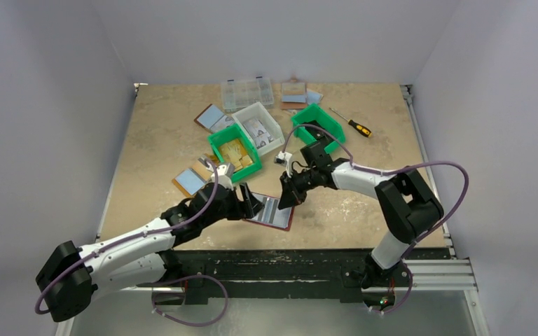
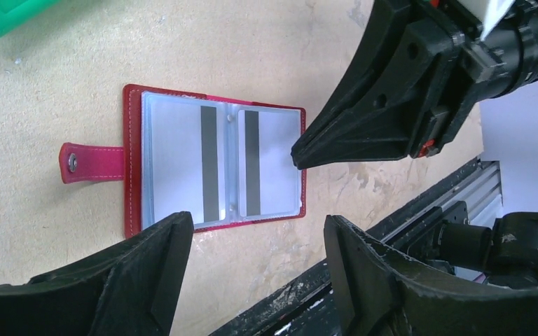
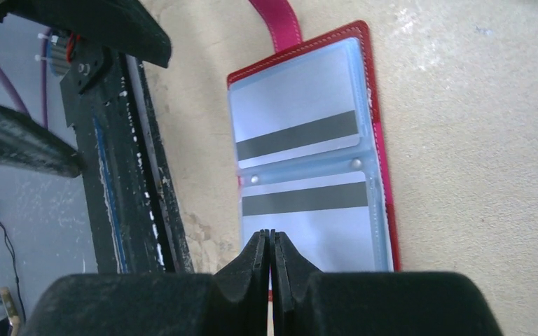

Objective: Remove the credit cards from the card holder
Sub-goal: Pick up the card holder from the center of the board.

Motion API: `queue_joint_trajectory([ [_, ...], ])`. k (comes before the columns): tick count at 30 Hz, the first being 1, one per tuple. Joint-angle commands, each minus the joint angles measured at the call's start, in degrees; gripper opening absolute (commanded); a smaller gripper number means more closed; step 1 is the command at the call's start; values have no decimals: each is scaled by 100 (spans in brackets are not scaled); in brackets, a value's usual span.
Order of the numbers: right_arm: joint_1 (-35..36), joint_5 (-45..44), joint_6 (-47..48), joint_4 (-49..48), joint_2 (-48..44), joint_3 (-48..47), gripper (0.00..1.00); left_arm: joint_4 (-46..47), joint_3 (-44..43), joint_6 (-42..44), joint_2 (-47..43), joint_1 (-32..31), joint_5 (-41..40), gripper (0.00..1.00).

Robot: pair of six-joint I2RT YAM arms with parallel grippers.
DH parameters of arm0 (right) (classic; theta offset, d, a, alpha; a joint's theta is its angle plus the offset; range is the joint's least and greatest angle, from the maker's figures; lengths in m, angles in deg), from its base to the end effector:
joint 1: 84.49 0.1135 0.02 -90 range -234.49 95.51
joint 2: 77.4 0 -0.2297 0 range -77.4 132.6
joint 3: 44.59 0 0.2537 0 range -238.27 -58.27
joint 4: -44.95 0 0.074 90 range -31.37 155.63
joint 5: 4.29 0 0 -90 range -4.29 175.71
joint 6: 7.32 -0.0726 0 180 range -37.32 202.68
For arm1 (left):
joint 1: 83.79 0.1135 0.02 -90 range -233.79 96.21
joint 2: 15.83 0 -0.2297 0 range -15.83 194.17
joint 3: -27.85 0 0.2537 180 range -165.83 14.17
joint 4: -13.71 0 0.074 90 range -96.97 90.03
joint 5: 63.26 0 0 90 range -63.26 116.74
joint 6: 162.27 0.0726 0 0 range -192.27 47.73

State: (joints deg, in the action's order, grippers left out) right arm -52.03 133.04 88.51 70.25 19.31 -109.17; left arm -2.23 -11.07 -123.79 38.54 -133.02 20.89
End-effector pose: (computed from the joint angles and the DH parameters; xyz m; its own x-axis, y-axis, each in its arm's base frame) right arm 0.2481 0.2211 0.1029 -0.6365 -0.4865 -0.5985 -0.7664 0.3116 0.5617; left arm 0.1725 -0.1887 0.1565 -0.7569 -0.3147 -0.5727 0.1672 0.7540 -0.6352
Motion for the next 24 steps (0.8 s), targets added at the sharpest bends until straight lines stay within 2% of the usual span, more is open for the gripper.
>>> queue_joint_trajectory([
  [1,-123,366,440,184,-449,-146,11,136,166,-53,-168,24,201,72],
  [6,-281,556,716,358,-607,-147,13,525,218,66,35,21,461,71],
  [11,-276,956,1027,738,-312,-365,15,764,419,112,59,26,530,69],
  [16,-271,1131,2047,2402,310,-1309,12,727,435,257,145,27,380,64],
  [18,-268,1123,2210,2792,505,-1589,10,727,379,345,265,35,361,63],
  [24,-268,721,1488,2010,74,-1266,9,990,177,404,602,46,173,62],
])
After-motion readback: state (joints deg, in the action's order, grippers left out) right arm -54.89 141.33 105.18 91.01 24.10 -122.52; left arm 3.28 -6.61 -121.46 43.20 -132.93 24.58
